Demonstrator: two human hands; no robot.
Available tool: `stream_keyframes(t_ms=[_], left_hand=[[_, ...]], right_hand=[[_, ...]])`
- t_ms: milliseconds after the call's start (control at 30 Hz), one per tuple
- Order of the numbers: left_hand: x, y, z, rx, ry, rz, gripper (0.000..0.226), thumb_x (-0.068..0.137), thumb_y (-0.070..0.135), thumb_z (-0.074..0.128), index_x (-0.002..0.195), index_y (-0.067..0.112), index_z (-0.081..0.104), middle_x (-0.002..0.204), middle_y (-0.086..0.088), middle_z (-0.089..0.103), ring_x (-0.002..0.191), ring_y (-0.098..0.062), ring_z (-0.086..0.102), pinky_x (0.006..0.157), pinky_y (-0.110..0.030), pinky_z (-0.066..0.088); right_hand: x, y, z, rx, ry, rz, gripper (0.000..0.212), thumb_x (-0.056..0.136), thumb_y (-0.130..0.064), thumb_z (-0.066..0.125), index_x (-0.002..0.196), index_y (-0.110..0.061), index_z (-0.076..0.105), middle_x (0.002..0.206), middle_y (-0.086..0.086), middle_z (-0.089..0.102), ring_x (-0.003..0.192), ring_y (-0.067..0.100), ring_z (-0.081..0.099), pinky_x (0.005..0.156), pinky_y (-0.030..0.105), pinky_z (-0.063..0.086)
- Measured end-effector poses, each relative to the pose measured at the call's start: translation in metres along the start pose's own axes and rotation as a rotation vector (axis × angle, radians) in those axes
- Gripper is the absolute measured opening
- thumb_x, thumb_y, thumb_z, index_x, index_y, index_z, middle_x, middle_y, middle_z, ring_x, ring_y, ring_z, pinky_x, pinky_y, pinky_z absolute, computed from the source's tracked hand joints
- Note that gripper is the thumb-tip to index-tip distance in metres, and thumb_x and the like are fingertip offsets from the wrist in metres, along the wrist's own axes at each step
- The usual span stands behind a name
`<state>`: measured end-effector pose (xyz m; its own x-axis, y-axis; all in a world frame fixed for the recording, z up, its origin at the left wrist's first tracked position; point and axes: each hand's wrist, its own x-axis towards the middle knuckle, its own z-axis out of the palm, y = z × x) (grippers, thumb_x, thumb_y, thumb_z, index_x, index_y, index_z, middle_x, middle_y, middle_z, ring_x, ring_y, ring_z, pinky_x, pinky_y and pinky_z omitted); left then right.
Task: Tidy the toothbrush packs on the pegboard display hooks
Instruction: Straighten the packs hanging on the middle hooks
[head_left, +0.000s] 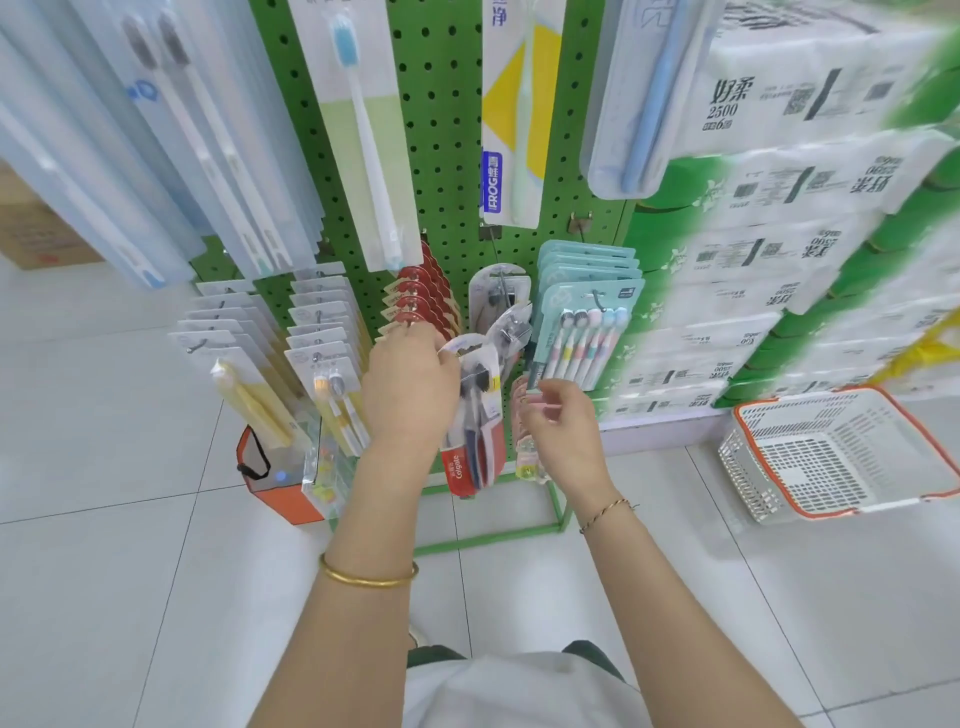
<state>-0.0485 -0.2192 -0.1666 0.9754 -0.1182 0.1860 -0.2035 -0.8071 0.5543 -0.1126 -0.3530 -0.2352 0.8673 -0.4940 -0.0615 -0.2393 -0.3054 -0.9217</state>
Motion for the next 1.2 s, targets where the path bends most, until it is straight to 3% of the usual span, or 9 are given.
stream_keyframes(t_ms=[167,267,367,500,634,767,901,1067,1201], left_hand=[[-0.011,0.015,-0.006,-0.331,-0.119,-0.031,0.012,0.098,0.02,0.046,0.093,0.015,0.056,0.078,0.01,0.05,0.072,-0.012,0.049,0.068,-0.032,0.044],[-0.015,0.026,-0.001,-0.497,-0.094,-0.039,0.012,0.098,0.019,0.048,0.096,0.013,0.058,0.08,0.008,0.052,0.071,-0.007,0.046,0.062,-0.018,0.04],[-0.02,0.04,0.008,-0.605,-0.061,-0.061,0.016,0.1,0.026,0.043,0.107,0.017,0.054,0.089,0.01,0.053,0.08,-0.005,0.049,0.065,-0.013,0.038],[-0.031,0.053,0.032,-0.582,-0.051,0.069,0.039,0.101,0.036,0.037,0.134,0.017,0.039,0.124,0.0,0.052,0.114,-0.013,0.049,0.095,-0.03,0.04],[-0.03,0.057,0.042,-0.614,-0.032,0.125,0.058,0.098,0.039,0.042,0.148,0.015,0.022,0.149,-0.003,0.034,0.137,-0.015,0.032,0.111,-0.031,0.028],[-0.035,0.057,0.046,-0.627,-0.087,0.207,0.069,0.095,0.03,0.049,0.151,0.018,0.011,0.154,0.006,0.02,0.142,-0.007,0.021,0.115,-0.028,0.022],[-0.038,0.052,0.046,-0.554,-0.166,0.23,0.076,0.095,0.021,0.053,0.152,0.02,0.003,0.154,0.0,0.02,0.141,-0.009,0.021,0.114,-0.027,0.022],[-0.039,0.048,0.038,-0.426,-0.405,0.331,0.08,0.095,0.034,0.054,0.151,0.032,-0.004,0.156,0.008,0.012,0.126,0.011,0.015,0.103,-0.018,0.02],[-0.043,0.045,0.038,-0.356,-0.538,0.402,0.085,0.092,0.034,0.06,0.15,0.038,-0.002,0.155,0.005,0.018,0.139,-0.007,0.023,0.112,-0.033,0.029]], right_hand=[[-0.012,0.0,-0.019,0.183,-0.202,0.036,0.021,0.096,-0.026,0.053,0.113,-0.018,0.061,0.1,-0.011,0.063,0.095,0.007,0.059,0.079,0.017,0.046],[-0.015,0.005,-0.03,0.231,-0.192,-0.01,0.016,0.095,-0.028,0.053,0.088,-0.025,0.067,0.087,-0.004,0.066,0.09,0.016,0.059,0.08,0.028,0.047],[-0.02,0.001,-0.04,0.3,-0.157,-0.05,0.021,0.094,-0.023,0.057,0.08,-0.01,0.064,0.071,0.003,0.056,0.073,0.017,0.051,0.072,0.032,0.042],[-0.021,-0.006,-0.05,0.395,-0.088,-0.053,0.021,0.094,-0.012,0.056,0.073,-0.013,0.061,0.057,-0.012,0.051,0.055,0.004,0.044,0.054,0.018,0.037],[-0.02,-0.009,-0.051,0.507,-0.035,-0.05,0.022,0.092,-0.015,0.059,0.081,0.004,0.06,0.061,-0.001,0.047,0.058,0.01,0.041,0.057,0.024,0.036],[-0.018,-0.019,-0.05,0.656,-0.011,-0.011,0.021,0.091,-0.019,0.061,0.084,0.0,0.063,0.075,0.013,0.055,0.071,0.023,0.048,0.068,0.032,0.042],[-0.015,-0.022,-0.053,0.677,0.003,0.026,0.014,0.092,-0.013,0.058,0.081,-0.007,0.065,0.075,0.01,0.06,0.069,0.019,0.055,0.066,0.03,0.047],[-0.009,-0.026,-0.058,0.836,0.061,0.101,0.022,0.094,-0.008,0.054,0.073,-0.01,0.06,0.062,0.0,0.065,0.057,0.012,0.06,0.057,0.024,0.051],[-0.003,-0.024,-0.067,0.945,0.157,0.167,0.021,0.095,-0.007,0.052,0.075,-0.009,0.056,0.058,-0.002,0.065,0.051,0.01,0.061,0.052,0.023,0.052]])
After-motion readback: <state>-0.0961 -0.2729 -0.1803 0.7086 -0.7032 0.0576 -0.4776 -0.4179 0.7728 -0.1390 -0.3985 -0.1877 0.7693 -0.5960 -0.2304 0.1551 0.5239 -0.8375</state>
